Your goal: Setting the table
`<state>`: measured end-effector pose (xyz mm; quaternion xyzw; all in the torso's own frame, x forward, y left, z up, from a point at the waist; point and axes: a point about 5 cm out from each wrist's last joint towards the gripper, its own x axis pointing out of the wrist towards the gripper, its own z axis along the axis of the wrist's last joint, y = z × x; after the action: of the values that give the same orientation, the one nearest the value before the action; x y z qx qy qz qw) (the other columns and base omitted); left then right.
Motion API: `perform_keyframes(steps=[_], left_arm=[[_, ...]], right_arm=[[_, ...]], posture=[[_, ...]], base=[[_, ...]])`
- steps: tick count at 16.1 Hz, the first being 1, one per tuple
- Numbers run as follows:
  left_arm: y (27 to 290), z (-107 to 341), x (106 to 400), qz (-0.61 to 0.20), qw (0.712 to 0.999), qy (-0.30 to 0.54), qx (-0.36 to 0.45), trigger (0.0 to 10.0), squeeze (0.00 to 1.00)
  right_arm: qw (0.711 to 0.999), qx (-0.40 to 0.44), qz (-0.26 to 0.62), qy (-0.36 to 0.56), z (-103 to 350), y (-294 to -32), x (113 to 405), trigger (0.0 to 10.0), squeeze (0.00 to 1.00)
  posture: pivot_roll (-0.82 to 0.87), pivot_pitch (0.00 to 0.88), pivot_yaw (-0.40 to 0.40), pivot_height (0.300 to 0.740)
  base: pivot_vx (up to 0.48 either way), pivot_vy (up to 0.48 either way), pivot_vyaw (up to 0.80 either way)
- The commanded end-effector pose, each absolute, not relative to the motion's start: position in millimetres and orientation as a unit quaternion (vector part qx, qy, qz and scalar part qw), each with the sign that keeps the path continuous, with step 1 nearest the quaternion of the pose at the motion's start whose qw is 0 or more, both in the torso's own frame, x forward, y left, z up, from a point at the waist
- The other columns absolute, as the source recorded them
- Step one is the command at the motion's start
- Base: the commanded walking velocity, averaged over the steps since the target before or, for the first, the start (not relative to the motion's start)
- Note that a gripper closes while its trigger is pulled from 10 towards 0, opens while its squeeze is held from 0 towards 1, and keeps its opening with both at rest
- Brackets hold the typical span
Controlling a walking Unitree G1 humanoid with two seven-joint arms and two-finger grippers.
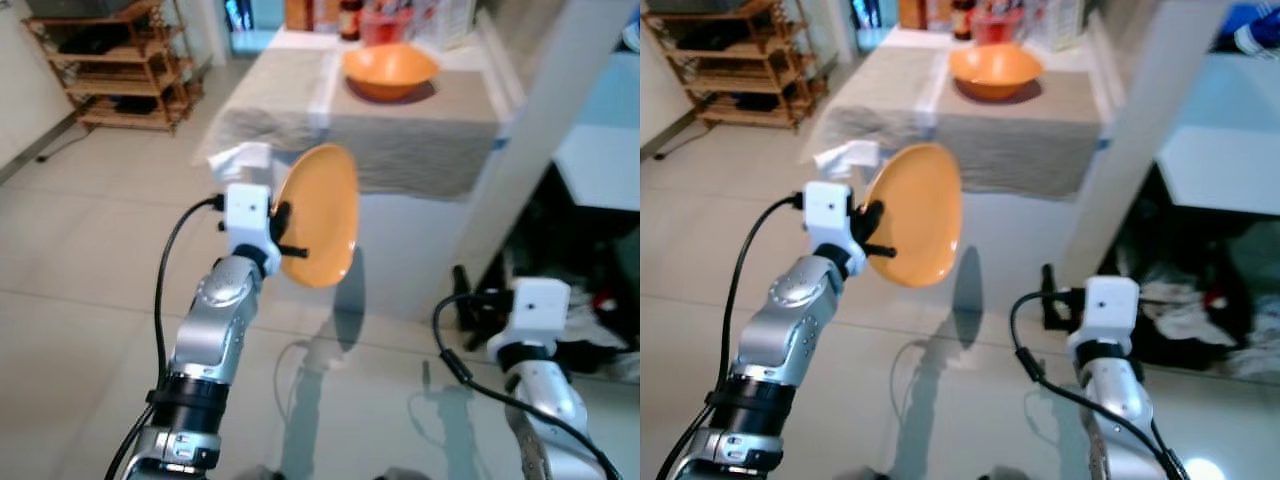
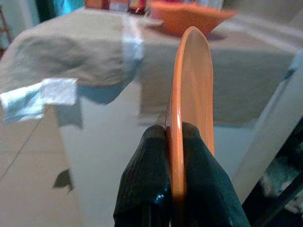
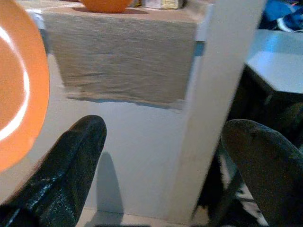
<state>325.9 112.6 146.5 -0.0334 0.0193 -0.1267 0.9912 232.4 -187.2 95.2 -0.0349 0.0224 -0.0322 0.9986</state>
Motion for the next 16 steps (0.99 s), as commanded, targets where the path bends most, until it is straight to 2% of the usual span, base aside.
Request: perform_keyframes(steps=[1,5,14,16], left_arm=[[123,154,324,-0.111,0.993,0.000,-0.032,0.0,0.00],[121,154,318,-0.116,0.993,-0.003,-0.031,0.0,0.00],[118,167,325,-0.120,0.992,-0.022,-0.014,0.0,0.00],[116,172,324,-0.124,0.992,-0.033,-0.011,0.0,0.00]], right_arm=[[0.999,-0.031,-0.030,0.028,93,-185,232,10.0,0.00],[0.999,-0.033,-0.028,0.031,91,-184,232,10.0,0.00],[0.999,-0.038,-0.028,0.021,94,-184,234,10.0,0.00],[0.999,-0.038,-0.028,0.023,93,-184,232,10.0,0.00]], posture=[[-0.17,0.000,0.049,0.727],[-0.16,0.000,0.048,0.727],[-0.17,0.000,0.050,0.727],[-0.17,0.006,0.050,0.727]], base=[[0.000,-0.428,0.00],[0.000,-0.428,0.00],[0.000,-0.425,0.00],[0.244,-0.409,0.00]])
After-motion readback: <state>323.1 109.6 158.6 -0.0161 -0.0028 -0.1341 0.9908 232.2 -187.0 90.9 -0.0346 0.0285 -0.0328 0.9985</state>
